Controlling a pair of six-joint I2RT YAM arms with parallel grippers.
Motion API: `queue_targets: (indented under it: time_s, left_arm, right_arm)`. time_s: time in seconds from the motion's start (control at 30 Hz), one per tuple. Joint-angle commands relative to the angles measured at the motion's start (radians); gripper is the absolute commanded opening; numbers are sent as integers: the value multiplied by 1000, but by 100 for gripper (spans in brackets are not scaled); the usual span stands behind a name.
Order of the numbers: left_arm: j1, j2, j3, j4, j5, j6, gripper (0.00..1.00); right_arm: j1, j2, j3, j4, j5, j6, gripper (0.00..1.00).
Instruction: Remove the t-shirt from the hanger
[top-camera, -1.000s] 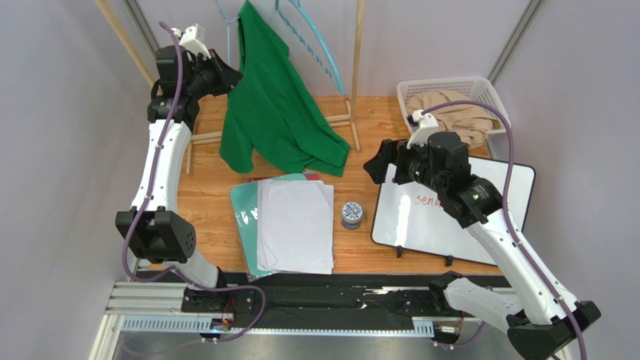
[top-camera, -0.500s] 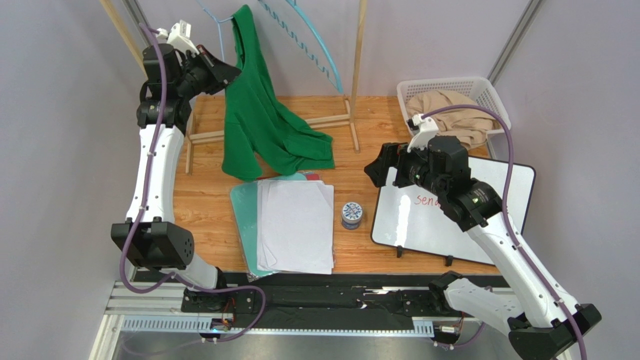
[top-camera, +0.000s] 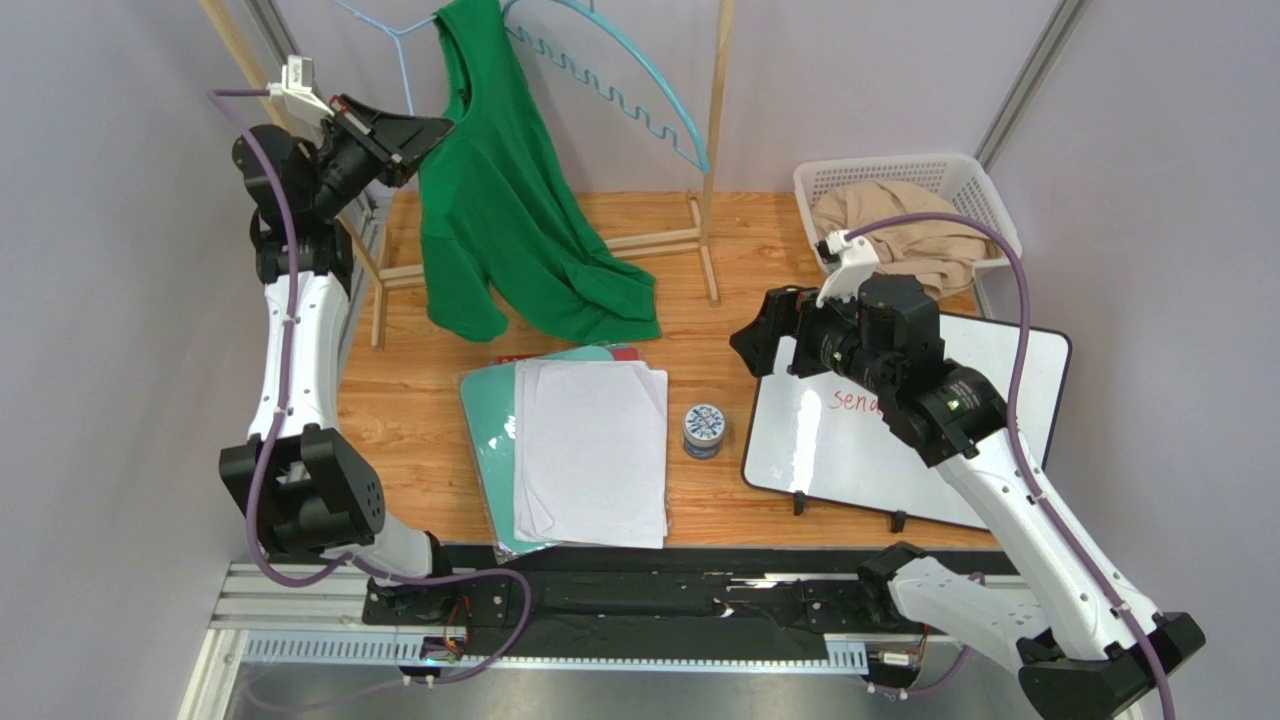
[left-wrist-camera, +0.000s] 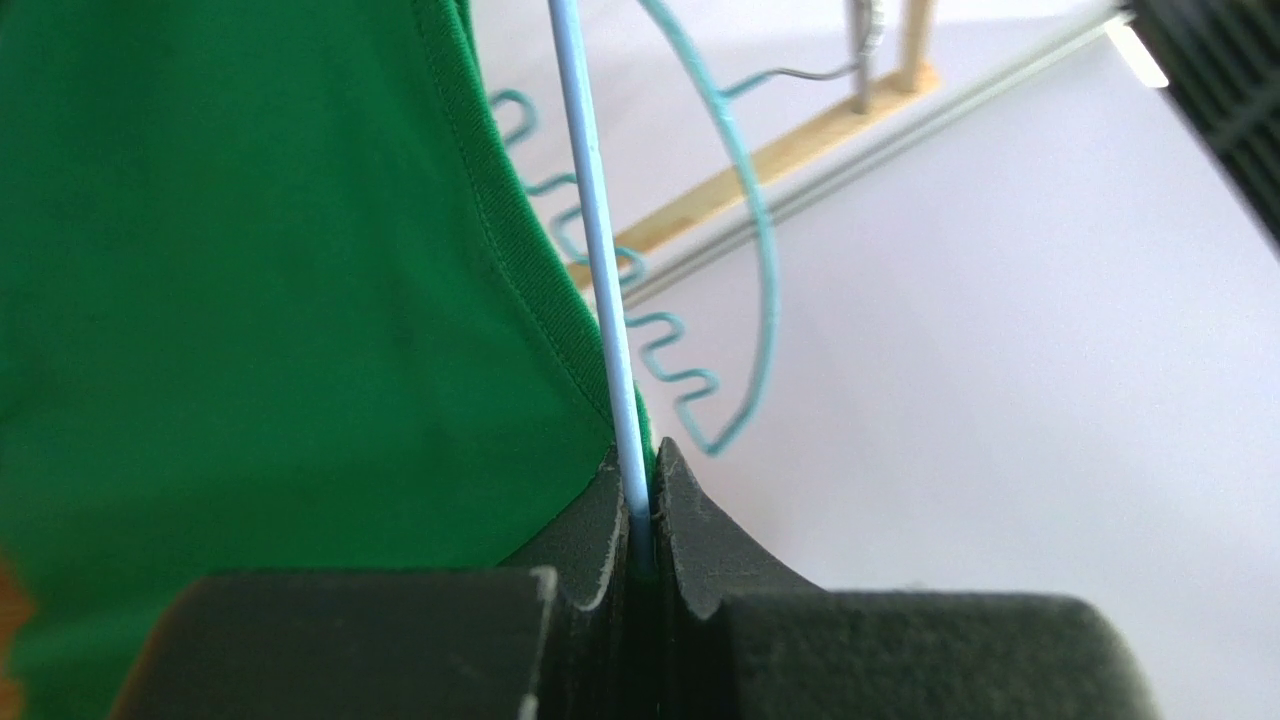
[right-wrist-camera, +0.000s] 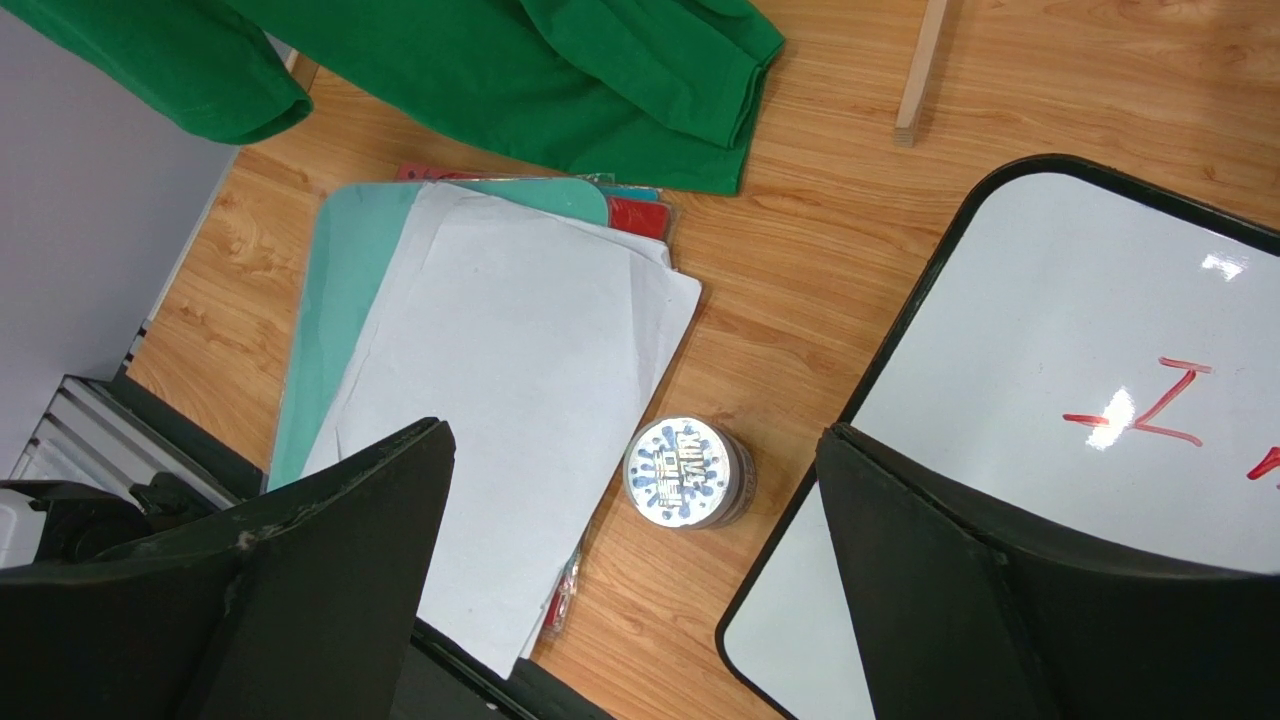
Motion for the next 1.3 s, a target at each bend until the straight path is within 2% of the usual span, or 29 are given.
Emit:
queue_targets:
  time_s: [0.0, 0.27, 0.53, 0.83, 0.9, 1.1, 1.27]
  left_arm:
    - [4, -25, -8, 344, 85, -237, 0]
    - [5, 12, 1, 541, 87, -448, 0]
    - [4, -28, -140, 718, 71, -614, 0]
    - [4, -62, -217, 829, 65, -674, 0]
    - [5, -57, -208, 835, 62, -679, 0]
    - [4, -9, -159, 935, 33, -818, 0]
    - [4, -20, -162, 949, 21, -841, 0]
  right_arm:
    - [5, -7, -9, 38, 0, -9, 97]
    - [5, -13, -11, 34, 2, -6, 97]
    - [5, -13, -14, 40, -6, -1, 97]
    - [5, -13, -21, 43, -12, 0, 97]
    - [5, -8, -21, 48, -13, 0, 97]
    - [5, 0, -20, 49, -18, 2, 97]
    - [5, 4, -17, 49, -21, 3, 97]
